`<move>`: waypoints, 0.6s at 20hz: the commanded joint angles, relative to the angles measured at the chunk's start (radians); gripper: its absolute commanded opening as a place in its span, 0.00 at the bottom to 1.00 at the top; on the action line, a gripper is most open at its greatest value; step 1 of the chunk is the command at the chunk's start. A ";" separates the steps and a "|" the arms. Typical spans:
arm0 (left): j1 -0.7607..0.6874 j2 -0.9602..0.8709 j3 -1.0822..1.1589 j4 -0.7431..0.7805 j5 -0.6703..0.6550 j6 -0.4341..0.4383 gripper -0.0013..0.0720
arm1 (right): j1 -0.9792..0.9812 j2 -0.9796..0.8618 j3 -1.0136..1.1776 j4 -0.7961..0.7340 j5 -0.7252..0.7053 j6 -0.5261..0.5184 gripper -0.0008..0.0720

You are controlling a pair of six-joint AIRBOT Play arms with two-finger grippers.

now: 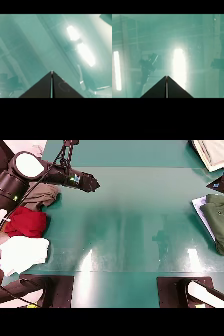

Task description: Fold the shirts.

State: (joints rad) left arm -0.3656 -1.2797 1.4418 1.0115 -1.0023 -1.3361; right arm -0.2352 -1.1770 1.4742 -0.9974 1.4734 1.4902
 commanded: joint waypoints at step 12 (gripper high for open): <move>0.000 0.000 0.001 -0.014 0.053 0.000 0.05 | 0.002 0.000 0.001 0.000 0.023 0.000 0.04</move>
State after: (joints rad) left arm -0.3656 -1.2797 1.4418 1.0084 -0.9874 -1.3361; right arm -0.2344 -1.1767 1.4742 -0.9970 1.4857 1.4902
